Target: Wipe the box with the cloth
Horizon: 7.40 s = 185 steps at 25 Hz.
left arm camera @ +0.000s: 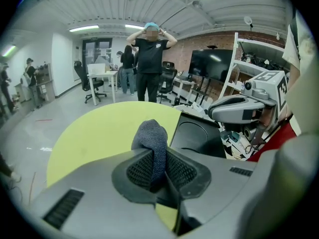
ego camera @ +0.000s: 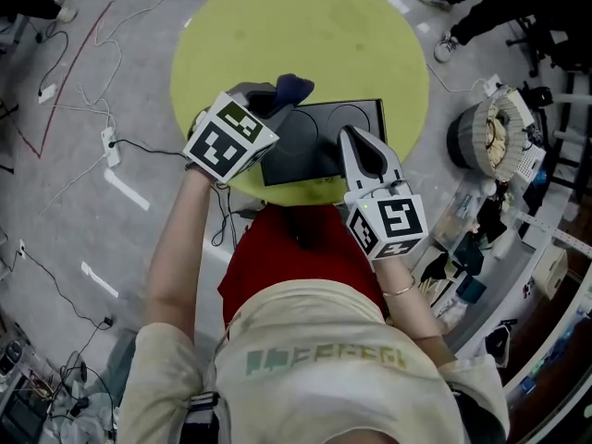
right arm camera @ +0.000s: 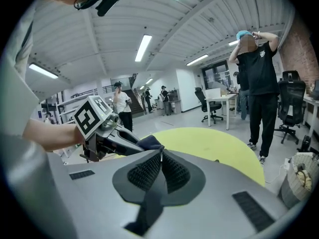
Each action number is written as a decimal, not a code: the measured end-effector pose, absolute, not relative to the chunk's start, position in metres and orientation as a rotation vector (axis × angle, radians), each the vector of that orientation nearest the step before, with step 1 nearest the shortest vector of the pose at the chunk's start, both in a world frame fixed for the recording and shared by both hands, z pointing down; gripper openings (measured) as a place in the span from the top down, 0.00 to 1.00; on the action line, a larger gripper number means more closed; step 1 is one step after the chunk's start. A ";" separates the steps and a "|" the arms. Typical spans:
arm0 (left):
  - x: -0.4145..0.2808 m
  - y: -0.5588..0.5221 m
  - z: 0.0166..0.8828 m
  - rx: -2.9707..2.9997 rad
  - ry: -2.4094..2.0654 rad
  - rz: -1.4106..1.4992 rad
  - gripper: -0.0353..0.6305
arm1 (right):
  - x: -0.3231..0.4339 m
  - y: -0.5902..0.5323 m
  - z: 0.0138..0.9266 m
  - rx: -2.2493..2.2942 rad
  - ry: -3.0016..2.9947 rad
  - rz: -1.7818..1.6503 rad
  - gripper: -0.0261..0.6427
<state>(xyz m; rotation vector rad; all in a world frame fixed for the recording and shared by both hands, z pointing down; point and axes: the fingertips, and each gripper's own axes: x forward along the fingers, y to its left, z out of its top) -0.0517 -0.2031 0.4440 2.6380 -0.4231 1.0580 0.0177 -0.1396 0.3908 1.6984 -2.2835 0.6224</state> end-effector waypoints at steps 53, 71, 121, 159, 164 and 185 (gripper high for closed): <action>-0.135 -0.071 0.461 2.149 -1.189 0.571 0.85 | -0.007 -0.031 0.411 1.252 -2.459 0.604 0.90; -0.114 -0.004 0.477 1.964 -1.328 0.738 0.85 | 0.048 0.002 0.391 1.249 -2.528 0.554 0.90; 0.213 -0.002 0.453 2.420 -0.631 0.990 0.85 | 0.261 0.044 0.410 1.828 -2.275 0.744 0.90; 0.188 -0.161 0.465 2.652 -0.409 1.454 0.85 | 0.207 -0.095 0.413 1.823 -2.199 0.805 0.90; 0.186 -0.184 0.467 2.655 -0.450 1.403 0.85 | 0.204 -0.106 0.417 1.821 -2.180 0.817 0.90; 0.060 -0.227 0.374 2.510 -1.394 0.816 0.85 | 0.186 -0.078 0.406 1.664 -2.301 0.720 0.90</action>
